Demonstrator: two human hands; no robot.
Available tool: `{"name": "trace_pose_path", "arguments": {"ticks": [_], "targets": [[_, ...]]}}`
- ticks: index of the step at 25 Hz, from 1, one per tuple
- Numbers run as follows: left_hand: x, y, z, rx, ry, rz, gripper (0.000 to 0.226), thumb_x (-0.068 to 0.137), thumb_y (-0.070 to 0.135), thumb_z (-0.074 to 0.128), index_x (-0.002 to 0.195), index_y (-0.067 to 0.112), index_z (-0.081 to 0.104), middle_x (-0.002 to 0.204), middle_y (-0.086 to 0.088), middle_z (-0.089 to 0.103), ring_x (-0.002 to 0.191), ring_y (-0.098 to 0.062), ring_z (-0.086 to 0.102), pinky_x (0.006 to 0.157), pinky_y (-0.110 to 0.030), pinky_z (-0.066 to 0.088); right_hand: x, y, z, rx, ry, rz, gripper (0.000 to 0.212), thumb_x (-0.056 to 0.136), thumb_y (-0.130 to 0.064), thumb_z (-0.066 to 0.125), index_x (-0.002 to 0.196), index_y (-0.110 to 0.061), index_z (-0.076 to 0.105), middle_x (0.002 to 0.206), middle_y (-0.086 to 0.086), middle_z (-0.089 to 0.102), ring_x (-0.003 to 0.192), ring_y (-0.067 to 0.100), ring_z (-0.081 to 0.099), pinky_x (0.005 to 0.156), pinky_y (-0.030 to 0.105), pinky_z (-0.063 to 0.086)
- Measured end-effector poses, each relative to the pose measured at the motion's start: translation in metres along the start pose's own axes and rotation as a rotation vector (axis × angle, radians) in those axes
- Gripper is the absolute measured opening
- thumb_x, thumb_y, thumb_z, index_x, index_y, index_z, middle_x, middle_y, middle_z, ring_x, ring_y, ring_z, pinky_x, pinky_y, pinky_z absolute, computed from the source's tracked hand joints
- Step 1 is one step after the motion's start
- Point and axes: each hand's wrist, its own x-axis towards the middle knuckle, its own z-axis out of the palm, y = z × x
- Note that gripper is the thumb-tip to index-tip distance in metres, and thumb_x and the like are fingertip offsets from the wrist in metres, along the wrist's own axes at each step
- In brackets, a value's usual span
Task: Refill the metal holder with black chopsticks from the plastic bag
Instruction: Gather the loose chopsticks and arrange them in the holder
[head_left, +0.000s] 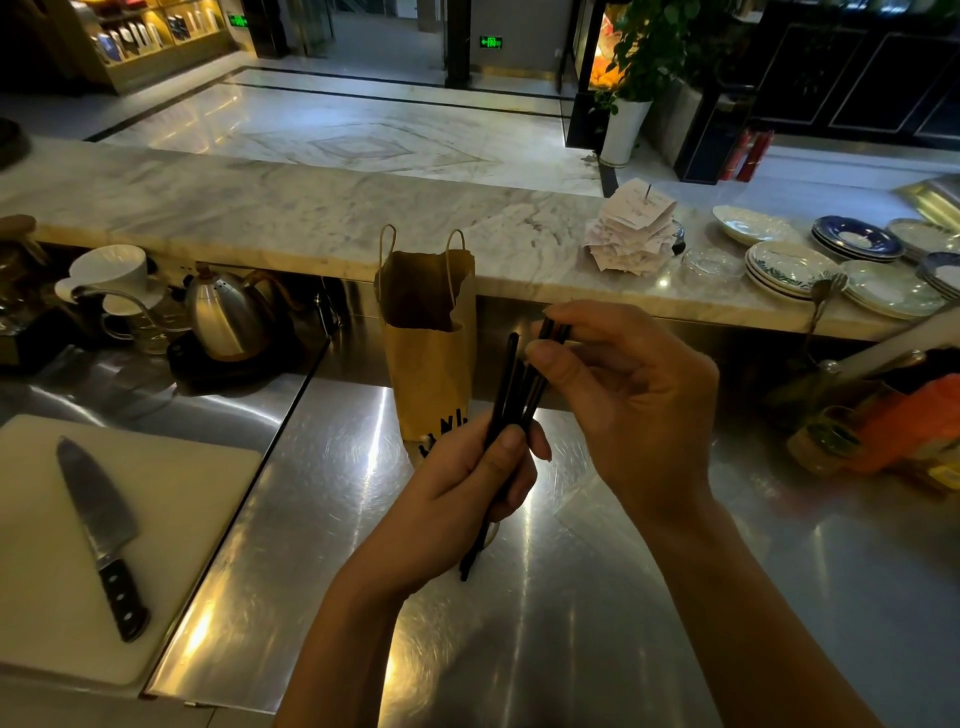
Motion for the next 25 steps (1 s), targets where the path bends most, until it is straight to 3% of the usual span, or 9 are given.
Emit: {"name": "trace_pose_path", "arguments": {"ticks": [3,7,9,11,15,17,21,25], "targets": [[-0.001,-0.002,-0.001,-0.021,0.014,-0.004,0.030,0.098,0.036,0.039,0.104,0.019,0.064,0.064,-0.003,0.047,0.053,-0.019,0.037,0.054,-0.024,0.038,0.004,0.000,-0.005,0.084,0.008,0.089,0.017,0.086,0.000,0.066,0.102,-0.006,0.066,0.090,0.002,0.072,0.082,0.012,0.073,0.069,0.026,0.059],[-0.003,-0.003,-0.006,-0.045,0.025,-0.015,0.030,0.101,0.031,0.039,0.111,0.020,0.065,0.063,-0.014,0.042,0.047,-0.017,0.034,0.049,-0.025,0.035,0.014,0.001,-0.016,0.194,0.111,0.265,0.013,0.085,0.000,0.066,0.098,-0.003,0.066,0.085,0.002,0.074,0.079,0.017,0.074,0.066,0.023,0.058],[-0.004,-0.004,-0.008,-0.070,0.040,-0.037,0.031,0.100,0.029,0.038,0.110,0.022,0.066,0.061,-0.008,0.042,0.047,-0.014,0.034,0.047,-0.022,0.034,0.017,0.002,-0.021,0.234,0.114,0.322,0.013,0.086,-0.001,0.065,0.098,-0.005,0.066,0.085,0.004,0.075,0.081,0.018,0.074,0.066,0.024,0.058],[-0.004,-0.005,-0.008,-0.091,0.043,-0.048,0.032,0.099,0.029,0.038,0.110,0.022,0.067,0.061,0.000,0.043,0.047,-0.011,0.036,0.047,-0.021,0.034,0.018,0.001,-0.022,0.199,0.026,0.304,0.016,0.087,-0.001,0.064,0.101,-0.008,0.067,0.085,0.001,0.075,0.083,0.017,0.074,0.067,0.025,0.059],[-0.003,-0.004,-0.006,-0.100,0.019,-0.037,0.030,0.100,0.034,0.042,0.112,0.019,0.065,0.063,-0.010,0.044,0.047,-0.023,0.035,0.047,-0.028,0.036,0.013,-0.001,-0.015,0.100,-0.229,0.277,0.018,0.084,-0.003,0.068,0.102,-0.008,0.070,0.091,0.005,0.075,0.083,0.016,0.074,0.071,0.031,0.061],[-0.003,-0.004,-0.004,-0.113,0.004,-0.041,0.036,0.097,0.038,0.042,0.112,0.012,0.063,0.063,-0.010,0.044,0.047,-0.022,0.036,0.047,-0.029,0.038,0.011,-0.002,-0.010,0.049,-0.261,0.246,0.020,0.084,-0.006,0.069,0.103,-0.011,0.071,0.093,0.003,0.075,0.085,0.013,0.074,0.074,0.032,0.061],[-0.002,-0.007,-0.006,-0.160,-0.001,-0.083,0.053,0.095,0.042,0.044,0.107,-0.008,0.053,0.061,-0.005,0.042,0.048,-0.017,0.034,0.049,-0.028,0.036,0.012,-0.005,-0.007,-0.022,-0.335,0.220,0.016,0.084,-0.009,0.069,0.099,-0.015,0.070,0.089,-0.007,0.073,0.081,0.006,0.072,0.072,0.022,0.059],[-0.002,-0.005,-0.006,-0.168,0.001,-0.090,0.055,0.094,0.044,0.044,0.105,-0.010,0.051,0.060,-0.006,0.041,0.047,-0.016,0.034,0.047,-0.025,0.035,0.015,-0.004,-0.011,-0.091,-0.387,0.221,0.013,0.085,-0.011,0.068,0.097,-0.014,0.071,0.086,-0.008,0.072,0.078,0.004,0.071,0.072,0.019,0.058]]}}
